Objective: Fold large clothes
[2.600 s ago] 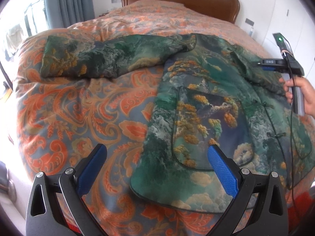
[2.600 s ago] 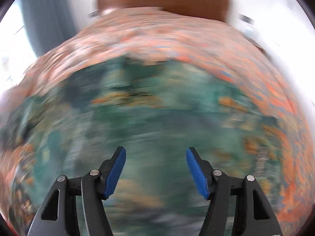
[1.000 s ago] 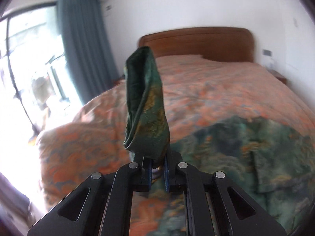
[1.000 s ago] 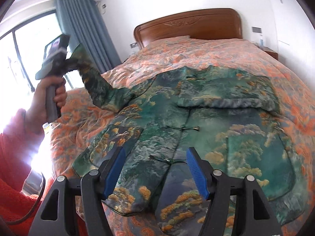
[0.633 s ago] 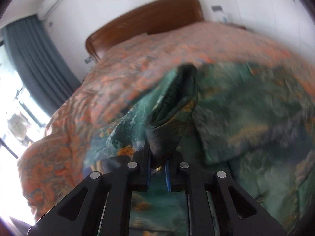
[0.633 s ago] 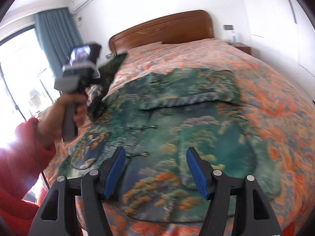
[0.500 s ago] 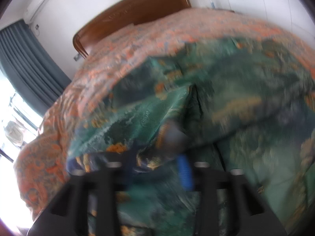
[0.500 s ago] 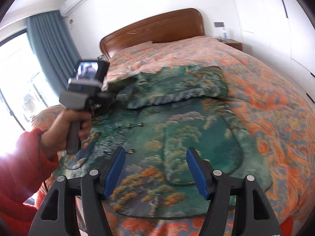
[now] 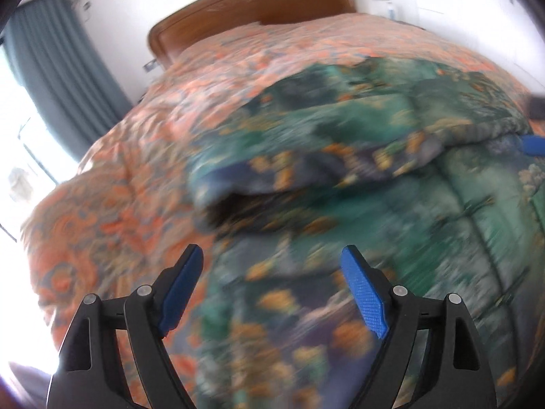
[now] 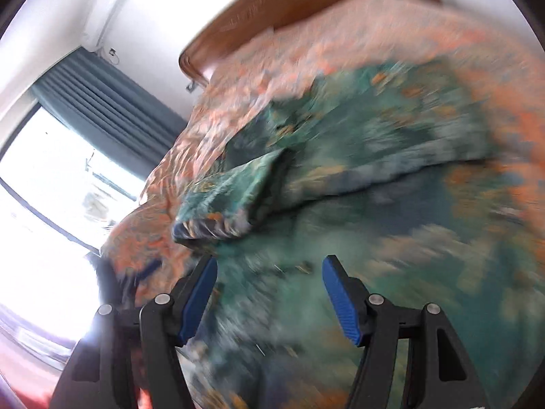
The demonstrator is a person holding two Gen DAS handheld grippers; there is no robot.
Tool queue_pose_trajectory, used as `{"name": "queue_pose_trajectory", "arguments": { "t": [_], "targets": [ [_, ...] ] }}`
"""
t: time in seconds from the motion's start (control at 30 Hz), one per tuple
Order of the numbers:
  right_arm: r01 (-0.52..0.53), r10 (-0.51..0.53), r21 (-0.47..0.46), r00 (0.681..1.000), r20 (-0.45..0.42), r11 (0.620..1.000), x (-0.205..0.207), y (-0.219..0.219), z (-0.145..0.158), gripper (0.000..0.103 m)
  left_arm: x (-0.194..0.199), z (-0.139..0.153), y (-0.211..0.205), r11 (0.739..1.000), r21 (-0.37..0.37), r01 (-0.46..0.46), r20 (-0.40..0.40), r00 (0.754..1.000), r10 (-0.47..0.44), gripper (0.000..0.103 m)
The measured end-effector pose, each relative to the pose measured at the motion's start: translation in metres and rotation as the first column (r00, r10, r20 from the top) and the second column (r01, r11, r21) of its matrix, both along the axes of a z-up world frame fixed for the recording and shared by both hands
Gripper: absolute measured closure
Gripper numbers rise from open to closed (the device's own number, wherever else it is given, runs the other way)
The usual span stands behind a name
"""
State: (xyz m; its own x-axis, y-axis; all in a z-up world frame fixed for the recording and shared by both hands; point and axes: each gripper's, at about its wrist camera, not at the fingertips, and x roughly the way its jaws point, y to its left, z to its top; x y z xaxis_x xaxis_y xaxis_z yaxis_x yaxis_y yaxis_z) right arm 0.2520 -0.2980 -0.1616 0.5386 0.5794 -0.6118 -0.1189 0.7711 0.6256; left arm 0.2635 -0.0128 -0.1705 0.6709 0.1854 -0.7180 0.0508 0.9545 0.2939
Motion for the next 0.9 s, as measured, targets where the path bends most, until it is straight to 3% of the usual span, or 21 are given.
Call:
{"name": "queue_pose_trajectory", "arguments": {
  "t": [0.17,0.27,0.33,0.43,0.5,0.53,0.63,0.77,0.9],
  "targets": [
    [-0.026,0.052,0.151,0.984,-0.168,0.988,0.078,0.056,-0.043,0.037,-0.022,-0.005,0.033,0.997,-0.047,-0.055,-0.01,0.998,0.055,0.018],
    [0.002,0.02,0.105,0.978,-0.209,0.994,0.1,0.084,-0.062,0.04,-0.028,-0.008,0.043,0.996,-0.062,-0.067,-0.014,0.998,0.067,0.018],
    [0.012,-0.014,-0.014,0.987,-0.16,1.0,0.106,0.096,-0.055,0.088,-0.032,-0.01,0.05,0.995,-0.06,-0.077,-0.013,0.997,0.076,0.018],
    [0.001,0.002,-0.139,1.0,0.018,0.99,0.104,0.102,-0.011,0.088,-0.036,-0.01,0.056,0.995,-0.064,-0.078,-0.008,0.997,0.078,0.018],
    [0.028,0.011,-0.248,0.988,0.156,0.968,0.1,0.098,0.022,0.088,-0.035,-0.009,0.055,0.995,-0.075,-0.069,-0.007,0.998,0.069,0.018],
    [0.041,0.009,-0.275,0.984,0.178,0.961,0.101,0.094,0.029,0.088,-0.034,-0.008,0.054,0.995,-0.08,-0.064,-0.007,0.998,0.063,0.018],
    [0.071,-0.031,-0.345,0.992,0.12,0.936,0.118,0.073,0.015,0.088,-0.027,-0.004,0.051,0.993,-0.099,-0.057,-0.011,0.998,0.056,0.018],
    [0.086,-0.098,-0.46,0.995,-0.003,0.884,0.136,0.055,-0.041,0.088,-0.01,0.005,0.053,0.992,-0.103,-0.067,-0.008,0.998,0.067,0.018],
    [0.113,-0.116,-0.405,0.993,0.016,0.907,0.132,0.049,-0.051,0.082,0.031,0.025,0.061,0.99,-0.103,-0.092,0.046,0.994,0.098,0.011]
  ]
}}
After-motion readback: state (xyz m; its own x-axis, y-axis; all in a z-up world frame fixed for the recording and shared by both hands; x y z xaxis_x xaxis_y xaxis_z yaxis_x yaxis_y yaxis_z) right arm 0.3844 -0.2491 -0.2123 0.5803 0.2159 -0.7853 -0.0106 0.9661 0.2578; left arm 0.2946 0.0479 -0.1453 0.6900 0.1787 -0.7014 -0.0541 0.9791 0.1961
